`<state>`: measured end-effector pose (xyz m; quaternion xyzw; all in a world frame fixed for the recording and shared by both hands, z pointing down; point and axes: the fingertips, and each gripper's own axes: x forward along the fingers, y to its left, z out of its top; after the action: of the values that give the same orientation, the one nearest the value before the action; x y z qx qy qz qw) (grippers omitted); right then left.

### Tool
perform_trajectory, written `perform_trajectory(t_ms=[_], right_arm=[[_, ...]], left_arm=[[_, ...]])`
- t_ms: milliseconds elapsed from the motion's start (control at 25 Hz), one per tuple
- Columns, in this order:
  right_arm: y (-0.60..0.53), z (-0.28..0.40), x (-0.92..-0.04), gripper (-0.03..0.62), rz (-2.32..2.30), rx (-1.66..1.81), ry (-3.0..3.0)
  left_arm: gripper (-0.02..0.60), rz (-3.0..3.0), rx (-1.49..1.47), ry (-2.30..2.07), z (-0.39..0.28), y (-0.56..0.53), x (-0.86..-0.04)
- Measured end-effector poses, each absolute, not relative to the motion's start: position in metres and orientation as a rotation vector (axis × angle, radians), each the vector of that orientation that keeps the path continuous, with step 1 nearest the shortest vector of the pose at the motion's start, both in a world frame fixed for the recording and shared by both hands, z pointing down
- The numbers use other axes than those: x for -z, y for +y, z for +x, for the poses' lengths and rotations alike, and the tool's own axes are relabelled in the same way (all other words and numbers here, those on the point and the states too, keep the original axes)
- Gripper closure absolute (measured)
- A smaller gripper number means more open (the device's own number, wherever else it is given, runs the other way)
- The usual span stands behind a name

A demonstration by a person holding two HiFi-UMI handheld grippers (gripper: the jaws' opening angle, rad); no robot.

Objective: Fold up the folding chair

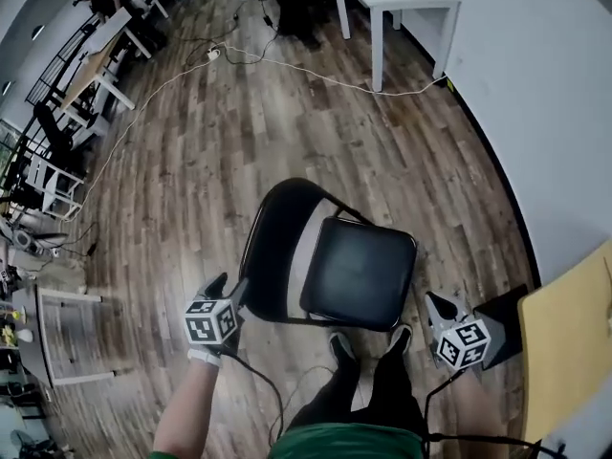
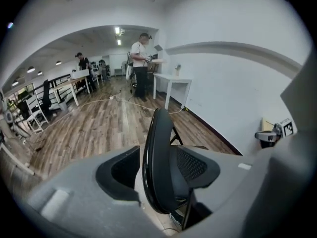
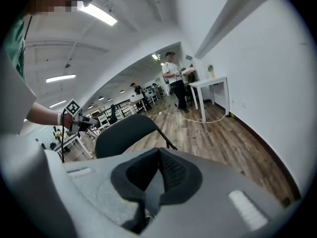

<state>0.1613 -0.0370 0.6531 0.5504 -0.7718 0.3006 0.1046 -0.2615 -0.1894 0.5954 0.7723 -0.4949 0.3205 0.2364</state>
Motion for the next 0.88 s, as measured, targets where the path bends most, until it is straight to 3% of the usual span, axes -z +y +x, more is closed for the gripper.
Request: perform_trajectory(t_ms=[160,240,400,480,560,880], right_arm=[[-0.044,0.185,-0.73,0.589,1.657,-1.181,-2.245],[-0.044,0.196,-0.772,0.54,1.655,-1.293,-2.214],[-0.035,0.231,-0.852,0.515,1.671,-1.45,-2.104],[-0.033,0.241,-0.88,0.472,1.66,-1.516,-2.1],[-0.036,0.239,-0.905,0.353,1.617,-1.562,-2.135],[-0.063,0.214,-1.005,0.261,1.533,-1.867,-2.159]], left_arm=[[0.308,2.035,-0.918,-1.254,-0.26,-0.203,-0.619],[0.299,2.023,-1.0,-1.201,-0.254,-0.204,-0.631],[0.298,1.994,-1.168,-1.148,-0.236,-0.213,-0.659],[0.295,1.974,-1.184,-1.124,-0.227,-0.216,-0.673],[0.293,1.96,-1.193,-1.103,-0.227,-0.218,-0.684],[0.314,1.9,-1.216,-1.119,-0.248,-0.225,-0.705]])
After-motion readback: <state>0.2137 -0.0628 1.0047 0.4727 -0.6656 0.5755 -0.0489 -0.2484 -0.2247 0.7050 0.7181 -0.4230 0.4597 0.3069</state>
